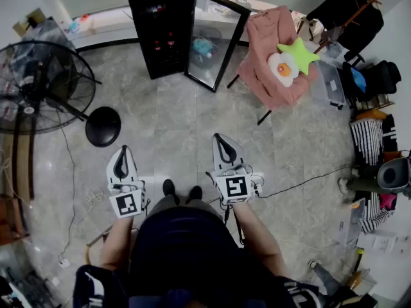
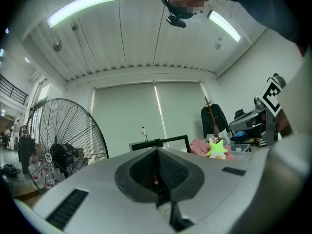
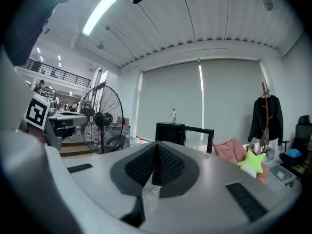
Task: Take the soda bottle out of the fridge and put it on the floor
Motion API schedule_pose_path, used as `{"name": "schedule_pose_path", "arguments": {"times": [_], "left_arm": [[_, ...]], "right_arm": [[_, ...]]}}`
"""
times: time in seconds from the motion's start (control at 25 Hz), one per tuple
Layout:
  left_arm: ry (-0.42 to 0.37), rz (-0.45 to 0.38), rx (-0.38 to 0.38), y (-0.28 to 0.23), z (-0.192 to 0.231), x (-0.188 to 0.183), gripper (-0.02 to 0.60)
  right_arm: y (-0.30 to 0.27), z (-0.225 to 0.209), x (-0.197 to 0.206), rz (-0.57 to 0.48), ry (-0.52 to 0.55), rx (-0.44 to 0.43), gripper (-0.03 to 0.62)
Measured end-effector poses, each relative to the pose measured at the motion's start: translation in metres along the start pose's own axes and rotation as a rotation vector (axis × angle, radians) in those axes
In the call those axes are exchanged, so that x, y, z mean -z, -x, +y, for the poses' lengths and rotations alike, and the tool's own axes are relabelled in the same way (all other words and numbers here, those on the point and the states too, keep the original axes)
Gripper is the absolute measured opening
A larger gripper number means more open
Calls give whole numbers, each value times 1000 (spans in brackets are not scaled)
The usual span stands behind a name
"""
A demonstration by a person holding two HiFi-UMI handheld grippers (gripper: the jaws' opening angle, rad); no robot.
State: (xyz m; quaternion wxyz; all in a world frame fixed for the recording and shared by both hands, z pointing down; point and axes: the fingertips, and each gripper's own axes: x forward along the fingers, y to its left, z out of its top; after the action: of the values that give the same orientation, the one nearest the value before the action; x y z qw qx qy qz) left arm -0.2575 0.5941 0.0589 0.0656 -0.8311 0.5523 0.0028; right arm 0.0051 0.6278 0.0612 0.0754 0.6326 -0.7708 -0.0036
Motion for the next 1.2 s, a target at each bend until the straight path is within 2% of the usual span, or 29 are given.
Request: {"name": "schedule_pose_path", "arguments": {"times": [0.4, 0.68, 1.2], "left_arm": [[-6, 6, 6, -4, -2, 0, 25], [-2, 13, 11, -6, -5, 2, 25], [-7, 26, 28, -9, -5, 6, 25]], "right_arm": [[-3, -3, 3, 20, -4, 3, 17], [-6, -5, -2, -11, -33, 9, 18], [-16, -4, 2, 4, -3, -9, 18]]}}
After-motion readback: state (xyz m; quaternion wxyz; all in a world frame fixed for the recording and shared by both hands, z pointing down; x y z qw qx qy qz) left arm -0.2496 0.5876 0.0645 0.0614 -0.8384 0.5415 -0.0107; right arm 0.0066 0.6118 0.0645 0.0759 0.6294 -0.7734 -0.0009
